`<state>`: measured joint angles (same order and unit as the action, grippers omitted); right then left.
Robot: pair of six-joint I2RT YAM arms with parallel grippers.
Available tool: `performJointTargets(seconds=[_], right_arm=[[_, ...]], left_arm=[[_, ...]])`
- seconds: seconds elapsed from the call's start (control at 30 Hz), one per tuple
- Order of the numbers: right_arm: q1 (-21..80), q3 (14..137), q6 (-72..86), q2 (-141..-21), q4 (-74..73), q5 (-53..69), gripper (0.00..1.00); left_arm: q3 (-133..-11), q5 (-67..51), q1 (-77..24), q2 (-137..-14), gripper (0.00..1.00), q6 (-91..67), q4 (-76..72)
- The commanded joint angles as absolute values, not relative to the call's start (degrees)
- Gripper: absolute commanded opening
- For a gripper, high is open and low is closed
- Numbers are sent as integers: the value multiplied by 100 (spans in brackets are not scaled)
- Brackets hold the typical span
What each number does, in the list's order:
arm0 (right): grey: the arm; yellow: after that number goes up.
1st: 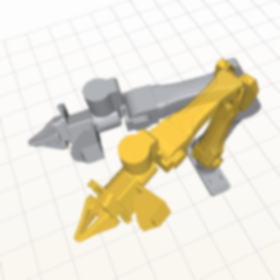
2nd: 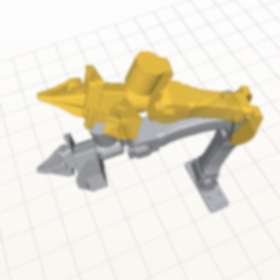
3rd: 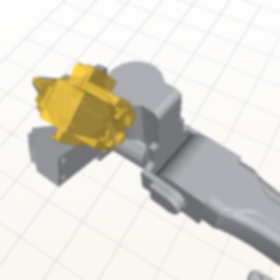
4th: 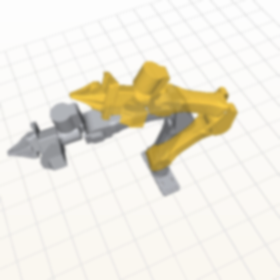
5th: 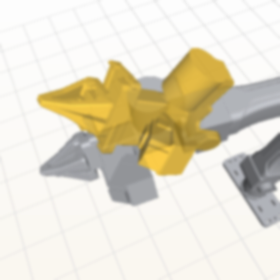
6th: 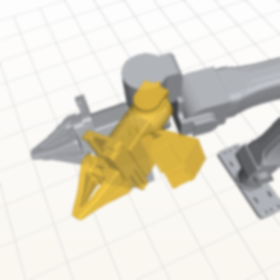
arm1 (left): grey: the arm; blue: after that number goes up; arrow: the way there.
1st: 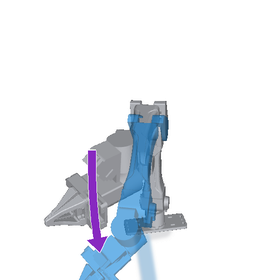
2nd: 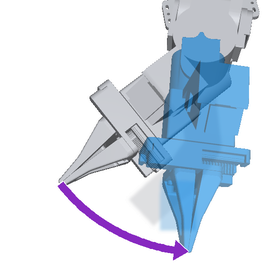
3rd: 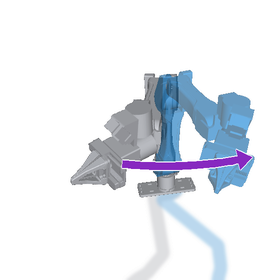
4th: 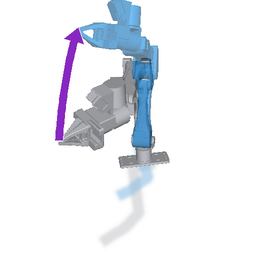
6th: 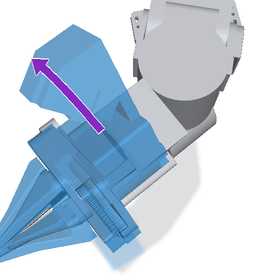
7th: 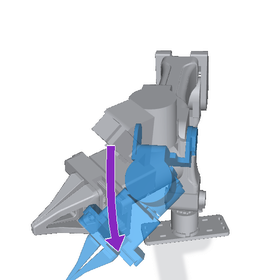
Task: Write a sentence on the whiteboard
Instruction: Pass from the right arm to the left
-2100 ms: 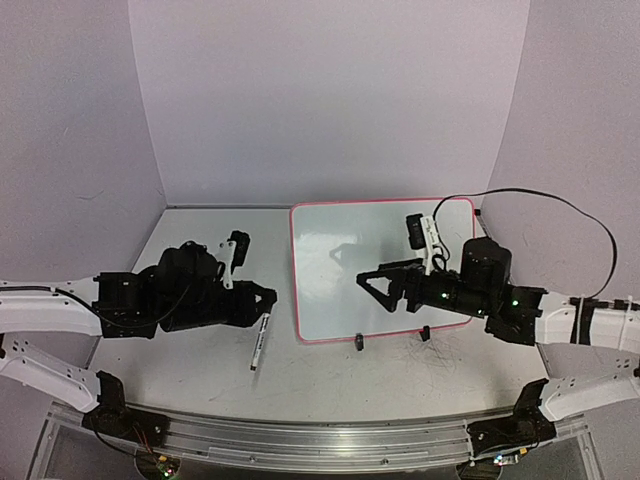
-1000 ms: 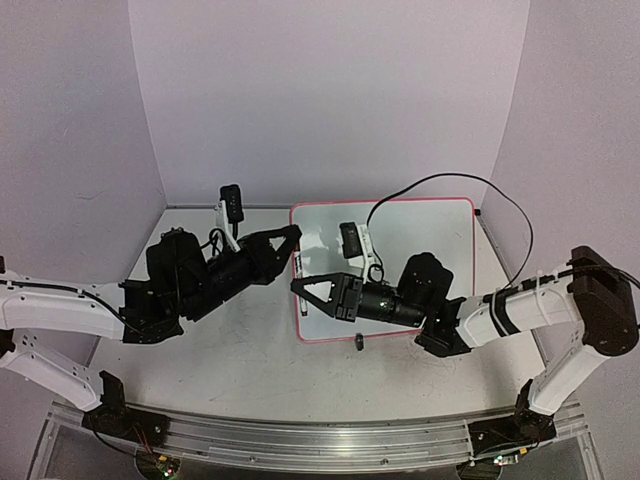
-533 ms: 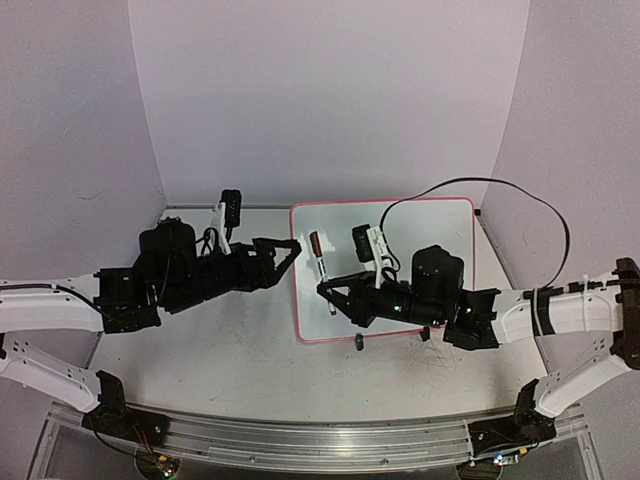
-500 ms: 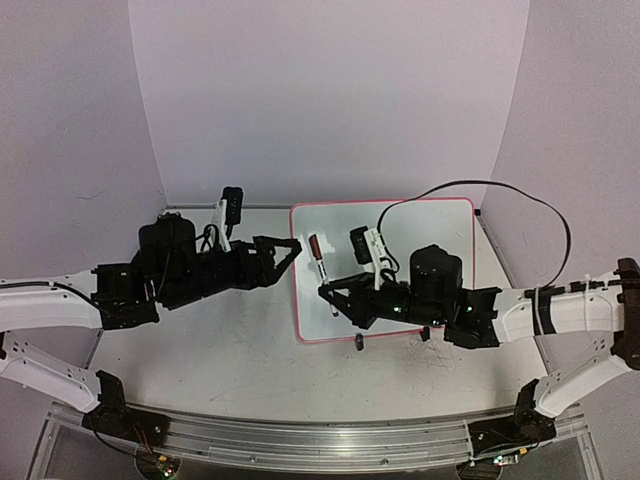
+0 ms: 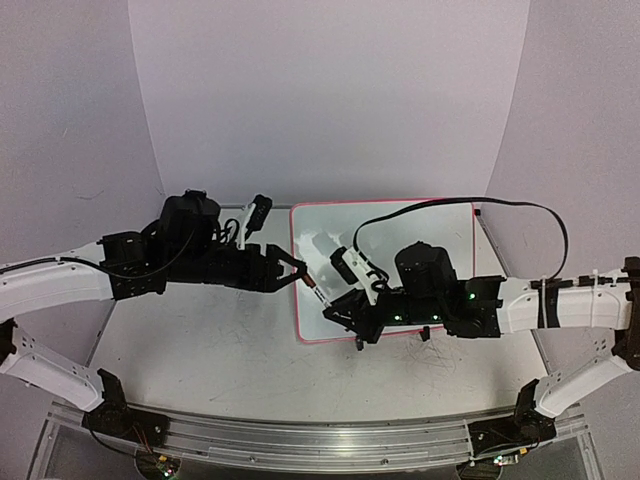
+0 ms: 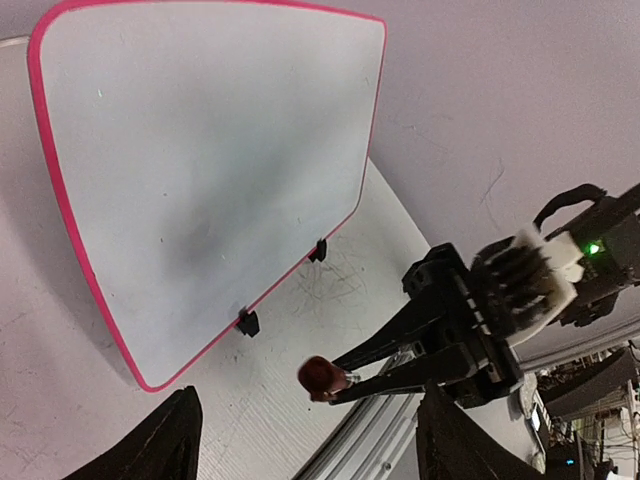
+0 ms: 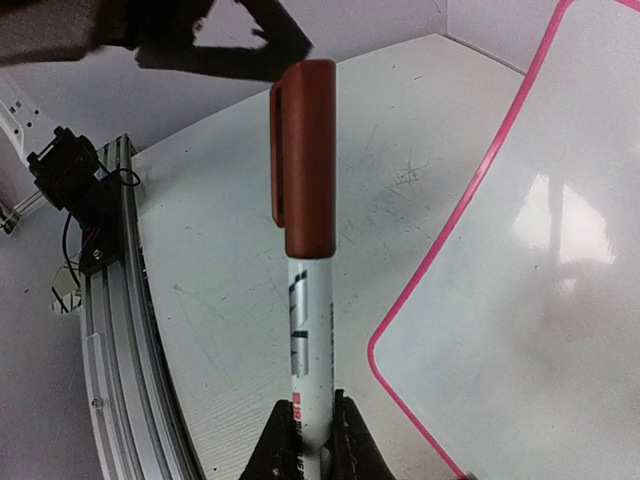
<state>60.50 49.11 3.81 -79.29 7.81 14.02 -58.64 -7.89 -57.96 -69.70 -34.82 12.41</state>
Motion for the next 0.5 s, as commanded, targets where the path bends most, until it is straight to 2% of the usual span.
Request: performJointTargets(seconds=[0.0,0.17,0.27,0.47], right_arm=[[6178,5259,61,-7792,687,1604,0],[6244,5290,52,-7819,657,1728,0],[6271,5282,-175,-7847,605,1771,0],[6272,5233,-289,-7810,483,1759,0]], left_arm=[[-6180,-1877,-5713,-7277,74,-3470,1368],[-6104,-2150,-5715,-7400,66,-3525,1209],[-6120,-2159,-5706,-7432,52,-3550,1185],[-6116,-2322,-5690,-7513,36,-3602,1110]])
